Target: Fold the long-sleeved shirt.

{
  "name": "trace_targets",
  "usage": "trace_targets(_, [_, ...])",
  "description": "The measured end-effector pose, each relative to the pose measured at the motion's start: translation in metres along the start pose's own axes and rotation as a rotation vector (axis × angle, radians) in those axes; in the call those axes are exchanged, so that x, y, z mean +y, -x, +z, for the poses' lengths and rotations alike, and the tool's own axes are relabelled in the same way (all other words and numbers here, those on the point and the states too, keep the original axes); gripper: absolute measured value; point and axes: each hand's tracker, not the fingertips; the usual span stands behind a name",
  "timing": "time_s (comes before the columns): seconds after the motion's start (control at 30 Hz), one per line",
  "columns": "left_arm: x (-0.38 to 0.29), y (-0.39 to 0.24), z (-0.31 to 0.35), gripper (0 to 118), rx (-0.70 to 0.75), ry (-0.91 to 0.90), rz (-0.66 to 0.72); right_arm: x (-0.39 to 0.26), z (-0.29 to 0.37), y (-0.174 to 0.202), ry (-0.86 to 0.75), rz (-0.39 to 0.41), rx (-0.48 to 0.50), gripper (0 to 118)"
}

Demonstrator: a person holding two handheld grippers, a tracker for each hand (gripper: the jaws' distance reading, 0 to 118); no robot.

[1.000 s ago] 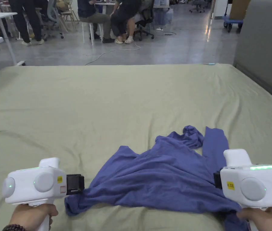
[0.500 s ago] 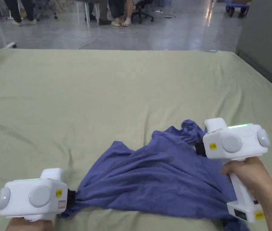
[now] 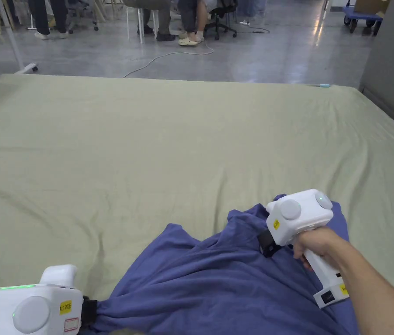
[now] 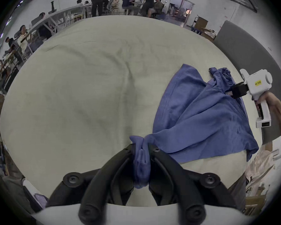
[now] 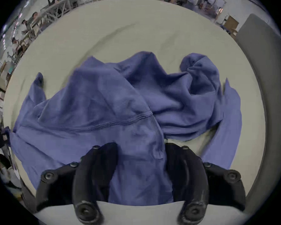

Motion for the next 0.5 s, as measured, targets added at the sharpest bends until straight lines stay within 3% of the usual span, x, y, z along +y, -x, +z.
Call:
trace_targets(0.03, [0.000, 0.000, 0.000, 11, 0.000, 0.003, -0.001, 0.002, 0.005, -0.001, 0.003, 0.005, 0.002, 32])
trace_targets(0.07, [0.001, -0.001, 0.000, 11, 0.002, 0.002, -0.002, 0.003, 0.010, -0.002, 0.009, -0.001, 0.027, 0])
trace_targets(0.2, [0.011, -0.009, 0.015, 11, 0.008, -0.103, 0.018, -0.001, 0.038, -0.005, -0.025, -0.021, 0.038, 0])
trace_targets(0.43, [0.098, -0.026, 0.068, 11, -0.064, -0.254, -0.027, 0.006, 0.174, -0.031, -0.365, -0.056, 0.001, 0])
trace_targets(0.5, [0.130, -0.035, 0.091, 11, -0.076, -0.327, -0.008, 0.018, 0.215, -0.037, -0.452, -0.047, -0.051, 0])
